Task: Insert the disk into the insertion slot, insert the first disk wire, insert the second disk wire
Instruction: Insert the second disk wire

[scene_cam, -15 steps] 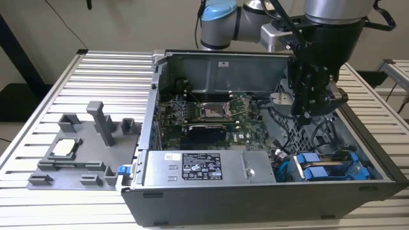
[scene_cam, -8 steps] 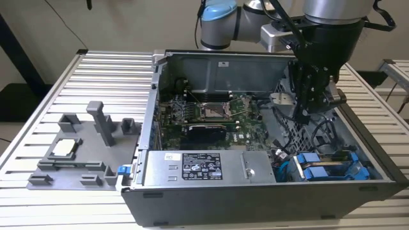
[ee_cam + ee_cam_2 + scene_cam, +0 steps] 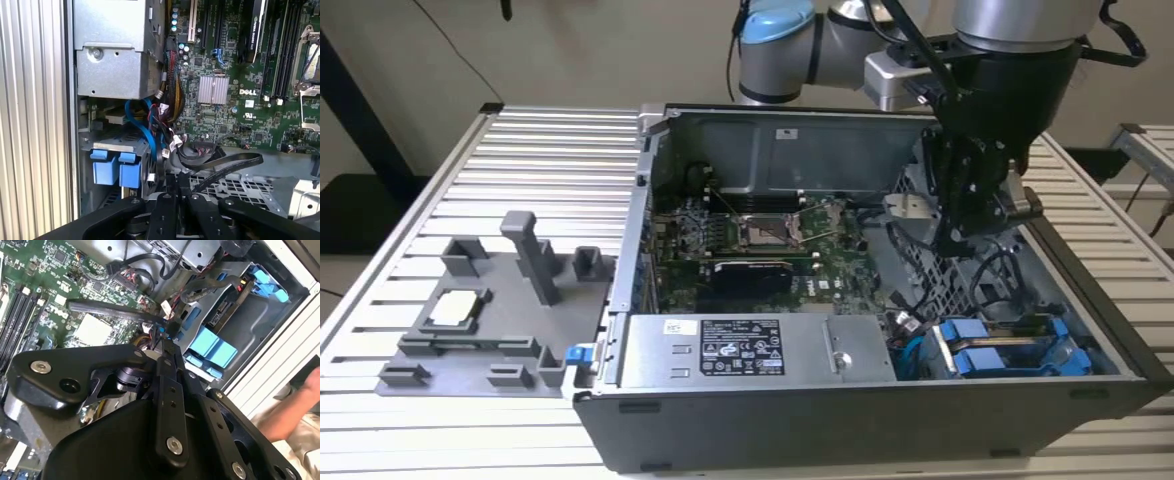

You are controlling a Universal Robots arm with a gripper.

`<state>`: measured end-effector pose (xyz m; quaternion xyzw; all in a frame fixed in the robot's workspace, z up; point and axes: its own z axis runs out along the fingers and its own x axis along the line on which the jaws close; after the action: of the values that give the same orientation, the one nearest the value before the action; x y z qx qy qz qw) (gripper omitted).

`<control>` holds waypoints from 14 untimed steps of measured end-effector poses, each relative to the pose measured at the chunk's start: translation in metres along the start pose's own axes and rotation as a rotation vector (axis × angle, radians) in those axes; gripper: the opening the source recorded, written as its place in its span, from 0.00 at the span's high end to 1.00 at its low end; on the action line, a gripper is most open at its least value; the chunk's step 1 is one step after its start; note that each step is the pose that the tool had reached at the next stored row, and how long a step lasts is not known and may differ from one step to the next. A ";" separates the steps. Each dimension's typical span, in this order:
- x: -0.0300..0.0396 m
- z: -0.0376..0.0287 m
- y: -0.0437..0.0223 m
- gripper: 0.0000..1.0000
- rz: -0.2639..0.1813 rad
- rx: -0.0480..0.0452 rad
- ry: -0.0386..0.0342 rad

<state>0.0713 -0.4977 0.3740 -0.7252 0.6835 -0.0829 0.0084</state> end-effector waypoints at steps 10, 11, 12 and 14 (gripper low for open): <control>-0.0162 -0.0081 -0.0019 0.65 -0.009 -0.0024 0.0517; -0.0177 -0.0072 -0.0019 0.65 -0.011 -0.0026 0.0579; -0.0183 -0.0065 -0.0020 0.65 -0.012 -0.0029 0.0653; -0.0195 -0.0047 -0.0019 0.65 -0.014 -0.0035 0.0772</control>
<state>0.0716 -0.4777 0.3767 -0.7264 0.6782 -0.1097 -0.0198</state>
